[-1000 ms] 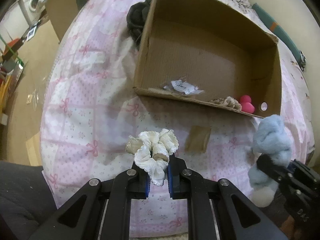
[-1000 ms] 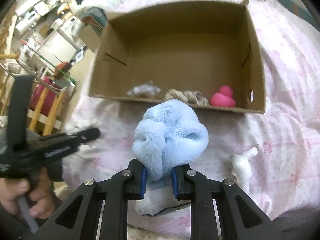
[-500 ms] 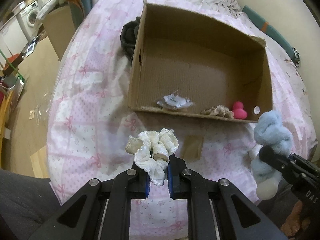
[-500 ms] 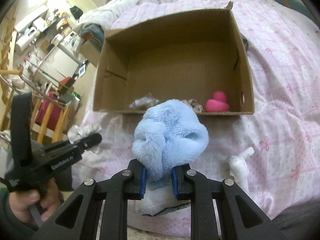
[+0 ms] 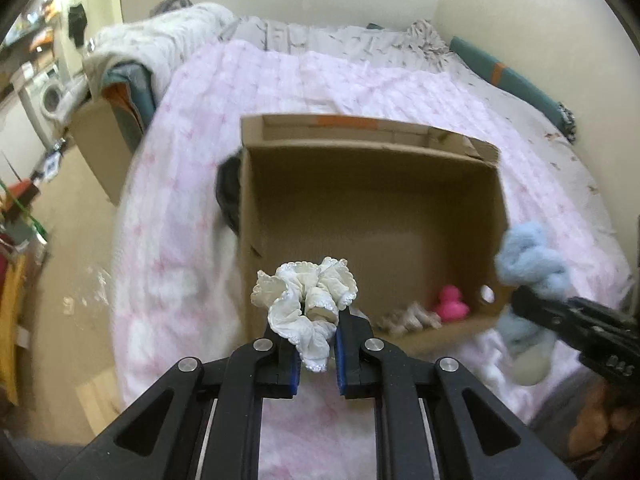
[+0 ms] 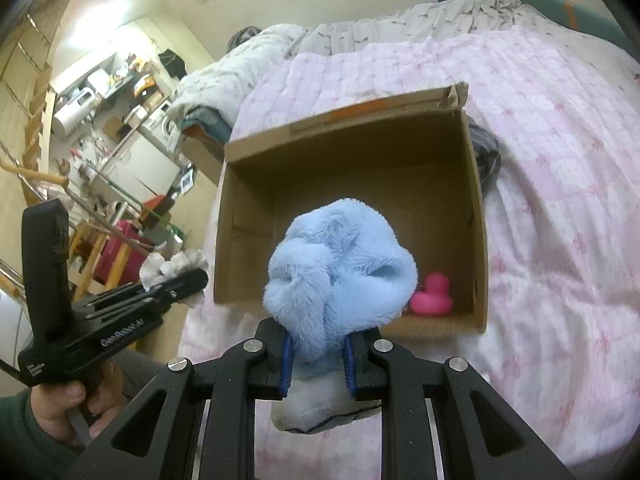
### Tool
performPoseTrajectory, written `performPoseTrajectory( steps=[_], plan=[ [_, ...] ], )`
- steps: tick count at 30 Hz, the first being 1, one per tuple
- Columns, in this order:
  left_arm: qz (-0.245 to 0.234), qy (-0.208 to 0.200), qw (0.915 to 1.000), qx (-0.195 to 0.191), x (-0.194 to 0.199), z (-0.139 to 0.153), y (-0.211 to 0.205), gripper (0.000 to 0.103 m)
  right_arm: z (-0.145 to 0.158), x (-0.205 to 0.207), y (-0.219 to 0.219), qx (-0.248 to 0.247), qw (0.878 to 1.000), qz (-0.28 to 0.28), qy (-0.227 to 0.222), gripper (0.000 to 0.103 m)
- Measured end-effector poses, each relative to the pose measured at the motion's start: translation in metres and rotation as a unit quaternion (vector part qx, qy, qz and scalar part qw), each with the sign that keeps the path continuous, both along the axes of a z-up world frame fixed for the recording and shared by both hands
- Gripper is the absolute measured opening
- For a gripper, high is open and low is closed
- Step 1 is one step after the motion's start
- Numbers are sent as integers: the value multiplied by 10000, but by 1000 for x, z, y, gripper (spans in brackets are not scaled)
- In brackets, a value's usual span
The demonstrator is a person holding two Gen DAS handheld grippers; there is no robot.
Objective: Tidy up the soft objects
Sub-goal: 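Carry the white and light blue scrunchies over the box with both grippers, then open the left gripper to drop the white scrunchie while the right gripper releases the blue one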
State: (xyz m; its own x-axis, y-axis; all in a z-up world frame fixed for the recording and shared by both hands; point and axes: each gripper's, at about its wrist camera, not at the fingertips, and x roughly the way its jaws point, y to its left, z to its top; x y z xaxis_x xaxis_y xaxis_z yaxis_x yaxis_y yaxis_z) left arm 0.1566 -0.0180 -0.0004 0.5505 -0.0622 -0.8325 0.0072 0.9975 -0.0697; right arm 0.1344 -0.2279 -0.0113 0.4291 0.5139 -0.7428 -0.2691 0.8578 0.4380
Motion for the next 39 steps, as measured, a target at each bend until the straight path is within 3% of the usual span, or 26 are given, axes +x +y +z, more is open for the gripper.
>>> performPoseTrajectory(
  steps=[10, 16, 23, 33, 39],
  plan=[
    [-16, -151, 9995, -281, 30, -22, 1, 12, -8, 31, -9, 12, 9991, -200, -362, 22],
    [-121, -118, 9999, -22, 28, -33, -7, 12, -30, 37, -1, -462, 9984, -205, -242, 22],
    [143, 254, 9990, -337, 37, -48, 4, 12, -37, 43, 2, -565, 9979, -249, -174, 22],
    [192, -48, 9990, -402, 34, -35, 5, 13, -42, 46, 3, -594, 9979, -236, -98, 23],
    [124, 72, 9994, -329, 35, -39, -1, 19, -43, 46, 3, -654, 9975, -266, -101, 23]
  ],
)
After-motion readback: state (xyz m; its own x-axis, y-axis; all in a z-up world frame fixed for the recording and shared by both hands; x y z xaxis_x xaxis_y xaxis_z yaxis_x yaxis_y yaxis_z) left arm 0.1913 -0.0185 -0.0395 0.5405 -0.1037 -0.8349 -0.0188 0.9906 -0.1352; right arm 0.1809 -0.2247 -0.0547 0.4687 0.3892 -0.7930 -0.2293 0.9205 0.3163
